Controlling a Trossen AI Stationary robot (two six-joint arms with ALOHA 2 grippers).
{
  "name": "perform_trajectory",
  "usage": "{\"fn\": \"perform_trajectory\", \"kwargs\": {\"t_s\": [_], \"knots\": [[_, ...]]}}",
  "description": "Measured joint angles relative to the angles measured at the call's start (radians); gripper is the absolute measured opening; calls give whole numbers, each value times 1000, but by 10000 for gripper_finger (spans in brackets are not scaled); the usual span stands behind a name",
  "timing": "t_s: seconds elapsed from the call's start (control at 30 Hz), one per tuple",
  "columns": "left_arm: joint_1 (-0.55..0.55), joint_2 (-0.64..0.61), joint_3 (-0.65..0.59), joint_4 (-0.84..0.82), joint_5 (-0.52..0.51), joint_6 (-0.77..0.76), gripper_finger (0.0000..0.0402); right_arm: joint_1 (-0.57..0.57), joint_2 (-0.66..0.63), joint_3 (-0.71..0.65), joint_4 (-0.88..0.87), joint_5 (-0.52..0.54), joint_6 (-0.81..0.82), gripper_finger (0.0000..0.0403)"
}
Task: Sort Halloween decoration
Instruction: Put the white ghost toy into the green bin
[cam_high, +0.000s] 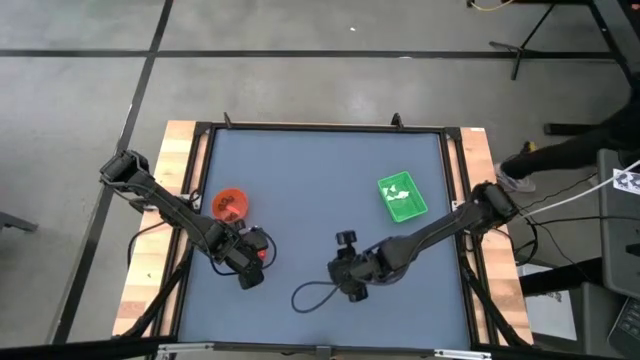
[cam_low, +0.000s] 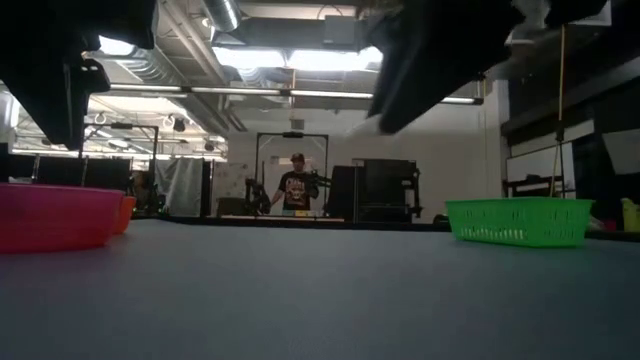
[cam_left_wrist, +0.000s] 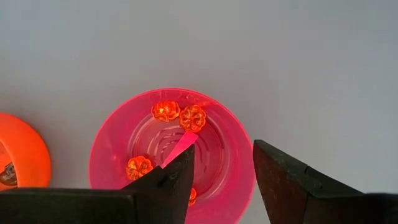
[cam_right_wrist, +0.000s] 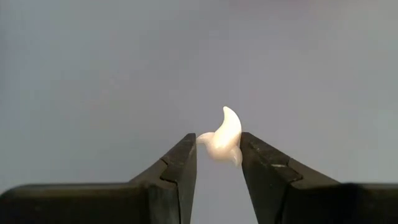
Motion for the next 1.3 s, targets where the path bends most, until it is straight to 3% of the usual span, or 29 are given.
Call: {"fn": "perform_trajectory", "kwargs": {"t_s": [0.43,0.8,1.1,1.3], "knots": [[0,0,0,6,-1,0,147,0,-185,0,-398,160,100,121],[0,0,0,6,-1,0,147,-30,-240,0,-694,339,240,121],[0,0,0,6,-1,0,147,-201,-263,-187,-727,343,254,121],[0,0,0,6,-1,0,147,-329,-274,-323,-725,270,254,121]]}}
